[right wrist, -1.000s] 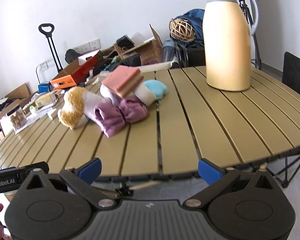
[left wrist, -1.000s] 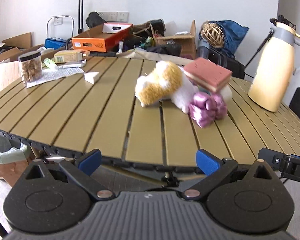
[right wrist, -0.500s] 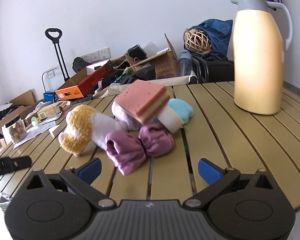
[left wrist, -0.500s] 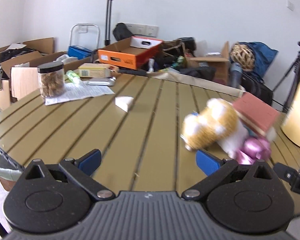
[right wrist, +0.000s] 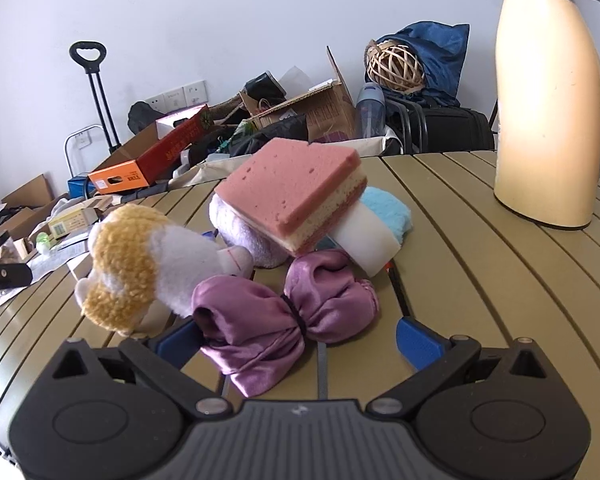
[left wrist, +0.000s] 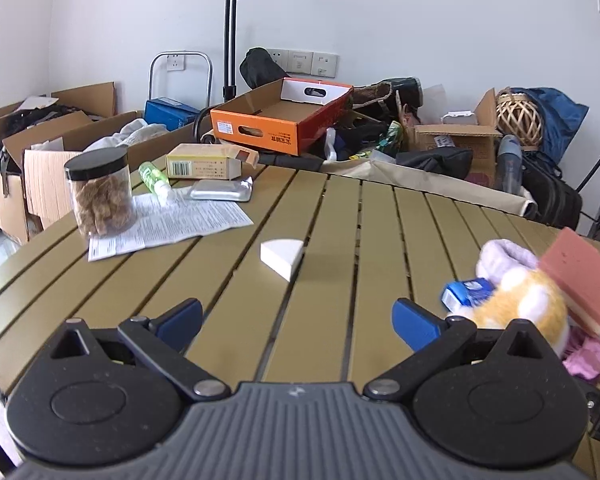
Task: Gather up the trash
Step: 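Move both tools toward the pile of items on the table, then grasp the purple satin bow with the right gripper while the left gripper grasps the white paper cone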
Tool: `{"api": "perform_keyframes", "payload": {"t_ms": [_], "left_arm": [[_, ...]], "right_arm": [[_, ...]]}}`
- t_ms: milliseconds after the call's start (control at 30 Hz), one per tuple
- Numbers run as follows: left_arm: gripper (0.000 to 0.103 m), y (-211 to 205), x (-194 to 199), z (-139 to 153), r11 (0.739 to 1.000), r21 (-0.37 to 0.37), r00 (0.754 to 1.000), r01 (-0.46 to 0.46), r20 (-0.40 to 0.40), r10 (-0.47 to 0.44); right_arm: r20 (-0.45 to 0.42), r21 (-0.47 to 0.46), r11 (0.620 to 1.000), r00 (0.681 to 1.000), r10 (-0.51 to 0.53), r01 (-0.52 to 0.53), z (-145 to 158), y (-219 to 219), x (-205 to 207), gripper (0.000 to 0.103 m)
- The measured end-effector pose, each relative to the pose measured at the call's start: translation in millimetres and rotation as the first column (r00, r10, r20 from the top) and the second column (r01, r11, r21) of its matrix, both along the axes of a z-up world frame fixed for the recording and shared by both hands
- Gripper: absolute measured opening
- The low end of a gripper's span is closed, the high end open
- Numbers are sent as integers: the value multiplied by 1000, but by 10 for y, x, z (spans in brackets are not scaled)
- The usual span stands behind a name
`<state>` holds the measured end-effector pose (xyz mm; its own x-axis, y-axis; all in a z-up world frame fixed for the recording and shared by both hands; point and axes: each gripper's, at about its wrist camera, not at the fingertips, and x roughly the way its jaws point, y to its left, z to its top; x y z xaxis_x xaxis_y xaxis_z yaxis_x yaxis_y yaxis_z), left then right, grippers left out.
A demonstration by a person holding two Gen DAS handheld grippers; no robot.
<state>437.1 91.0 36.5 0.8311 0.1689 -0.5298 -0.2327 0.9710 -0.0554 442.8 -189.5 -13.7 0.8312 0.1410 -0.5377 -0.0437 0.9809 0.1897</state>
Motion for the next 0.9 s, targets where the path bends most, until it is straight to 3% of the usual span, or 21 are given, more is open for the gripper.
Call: {"api": "perform_keyframes", "payload": {"t_ms": [300,467,733,900], "left_arm": [[103,175,386,-34,998,53,999,33,-25,-32],[103,227,604,-63,995,77,997,64,-36,-61],[103,337,900,-173,997,45,996,66,-66,-63],[103,408,942,-204,998,30,996,54,-73,-52]], "right_arm": [[-14,16,999,999,-29,29,-82,59,146,103],[1,13,999,999,-35,35,-86,67,156,98],[21,32,999,999,-33,32,-95,12,117,68],[29,56,997,998,-51,49,-101,-118,62,56]]}}
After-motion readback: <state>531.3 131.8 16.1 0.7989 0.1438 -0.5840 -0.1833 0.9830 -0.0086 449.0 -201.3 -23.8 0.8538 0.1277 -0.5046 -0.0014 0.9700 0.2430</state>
